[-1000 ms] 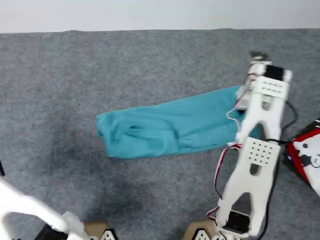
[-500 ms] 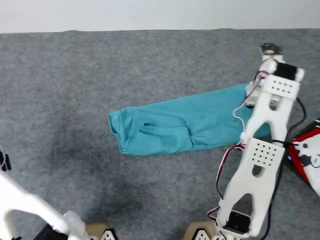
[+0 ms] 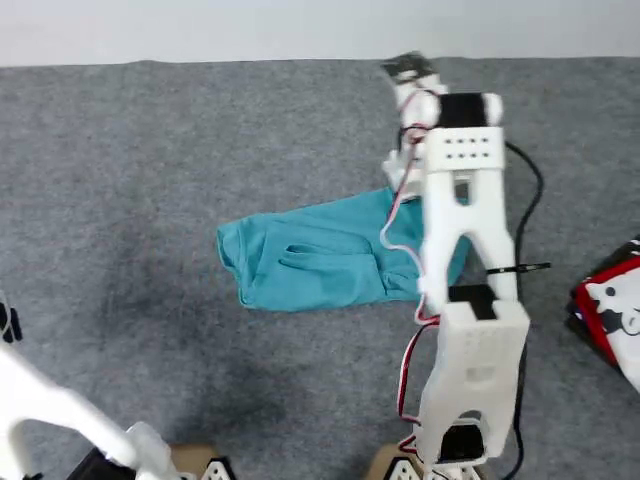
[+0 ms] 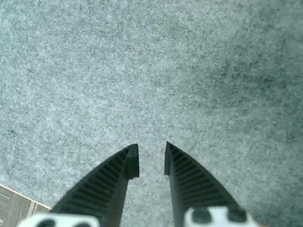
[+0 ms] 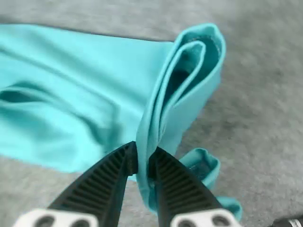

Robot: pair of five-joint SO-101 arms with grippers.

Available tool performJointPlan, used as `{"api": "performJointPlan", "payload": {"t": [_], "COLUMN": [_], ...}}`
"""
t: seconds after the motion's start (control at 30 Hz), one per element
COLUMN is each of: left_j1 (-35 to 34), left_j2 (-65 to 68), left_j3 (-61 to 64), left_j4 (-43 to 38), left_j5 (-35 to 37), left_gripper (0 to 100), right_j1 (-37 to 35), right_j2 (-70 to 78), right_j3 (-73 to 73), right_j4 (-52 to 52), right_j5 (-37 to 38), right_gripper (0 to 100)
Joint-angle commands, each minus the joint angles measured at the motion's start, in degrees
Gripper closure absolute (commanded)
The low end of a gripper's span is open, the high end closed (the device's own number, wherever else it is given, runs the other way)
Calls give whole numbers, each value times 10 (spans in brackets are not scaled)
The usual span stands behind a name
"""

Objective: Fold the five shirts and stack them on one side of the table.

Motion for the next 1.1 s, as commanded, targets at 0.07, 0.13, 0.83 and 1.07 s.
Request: {"api": "performJointPlan", "payload": {"t": [0.07, 0.13, 0.83, 1.07], "left_j1": [4, 4, 0, 0], "left_j2": [-19, -19, -20, -20], "left_j3": [-3, -3, 29, 35], "left_j4": [-13, -13, -10, -10], "left_j5": [-4, -4, 0, 0], "left_gripper": [903, 903, 903, 903], "right_j1": [-88, -121, -303, -313], "right_j2": [-71, -69, 44, 45], "right_j3": [10, 10, 6, 6], "right_j4": [23, 23, -71, -106], "right_j5": [1, 1, 2, 2], "right_gripper": [988, 988, 988, 988]}}
